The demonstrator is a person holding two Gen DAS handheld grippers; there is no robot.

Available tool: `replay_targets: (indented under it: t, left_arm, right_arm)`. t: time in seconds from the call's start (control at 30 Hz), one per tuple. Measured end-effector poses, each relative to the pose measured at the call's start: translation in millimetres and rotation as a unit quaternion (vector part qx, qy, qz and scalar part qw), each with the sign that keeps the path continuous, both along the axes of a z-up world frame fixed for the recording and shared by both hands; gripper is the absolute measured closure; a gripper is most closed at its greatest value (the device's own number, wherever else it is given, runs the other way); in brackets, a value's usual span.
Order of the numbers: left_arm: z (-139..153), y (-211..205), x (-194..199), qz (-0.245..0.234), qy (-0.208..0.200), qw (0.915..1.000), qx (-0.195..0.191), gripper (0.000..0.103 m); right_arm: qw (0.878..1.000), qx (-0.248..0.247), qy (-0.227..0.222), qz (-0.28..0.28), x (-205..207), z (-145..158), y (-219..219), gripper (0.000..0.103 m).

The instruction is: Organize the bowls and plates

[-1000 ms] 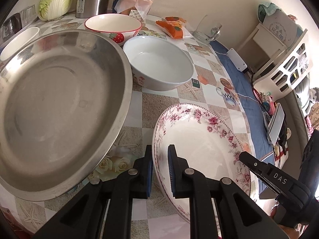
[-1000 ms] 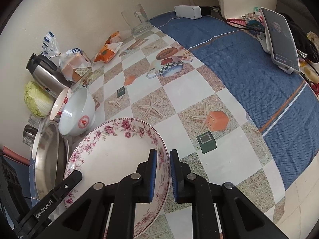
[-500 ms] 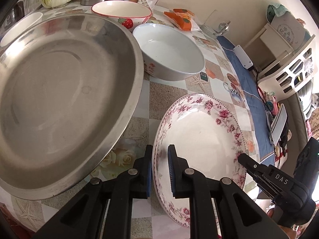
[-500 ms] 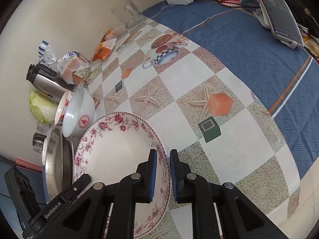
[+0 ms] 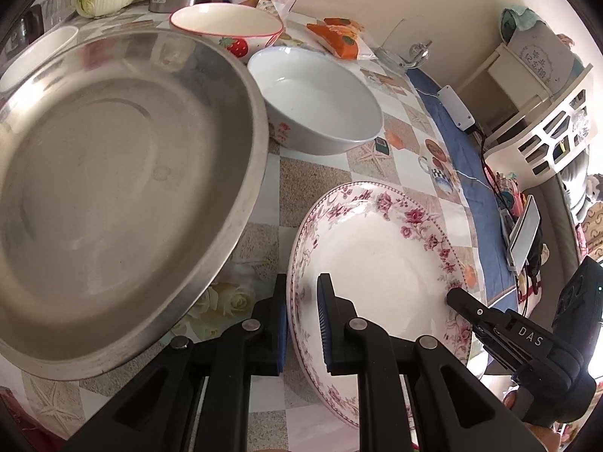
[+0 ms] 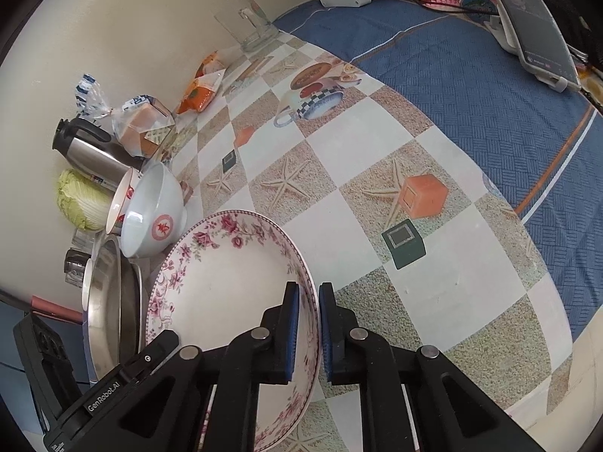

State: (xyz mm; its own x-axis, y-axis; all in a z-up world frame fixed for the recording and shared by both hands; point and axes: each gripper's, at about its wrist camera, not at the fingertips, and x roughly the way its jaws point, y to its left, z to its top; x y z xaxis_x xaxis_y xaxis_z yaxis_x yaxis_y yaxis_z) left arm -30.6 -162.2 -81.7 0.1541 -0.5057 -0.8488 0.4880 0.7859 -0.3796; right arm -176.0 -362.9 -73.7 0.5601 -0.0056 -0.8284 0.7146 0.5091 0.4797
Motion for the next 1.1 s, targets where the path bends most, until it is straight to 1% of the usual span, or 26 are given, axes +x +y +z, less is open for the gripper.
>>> replay_targets:
  t: [0.1, 0.27, 0.43, 0.67, 0.8, 1.1]
  left_arm:
    - [7, -3, -2, -0.009, -0.019, 0.9998, -0.004, 0.088]
    - [14, -5, -4, -0.014, -0.035, 0.9992, -0.012, 0.088]
    - [19, -5, -5, -0.016, -0.043, 0.9987, -0.021, 0.088]
    - [30, -5, -7, -0.017, -0.061, 0.9975, -0.030, 0.088]
    - [36, -2, -6, -0.016, -0.065, 0.9968, -0.043, 0.088]
    - [50, 7, -1, -0.010, -0.079, 0.9950, -0.060, 0.088]
  right_arm:
    - [1.000, -0.001, -0.007, -0.004, -2, 3, -1, 0.091]
    - [1.000, -0.018, -0.019, -0.007, -5, 13, -1, 0.091]
    - [0.999, -0.022, -0.026, -0.009, -6, 16, 0, 0.091]
    - [0.998, -0.053, -0.041, -0.007, -5, 30, 3, 0.091]
    - [0.997, -0.064, -0.053, -0.010, -6, 36, 4, 0.091]
    - [0.995, -0.082, -0.061, -0.006, -2, 46, 13, 0.091]
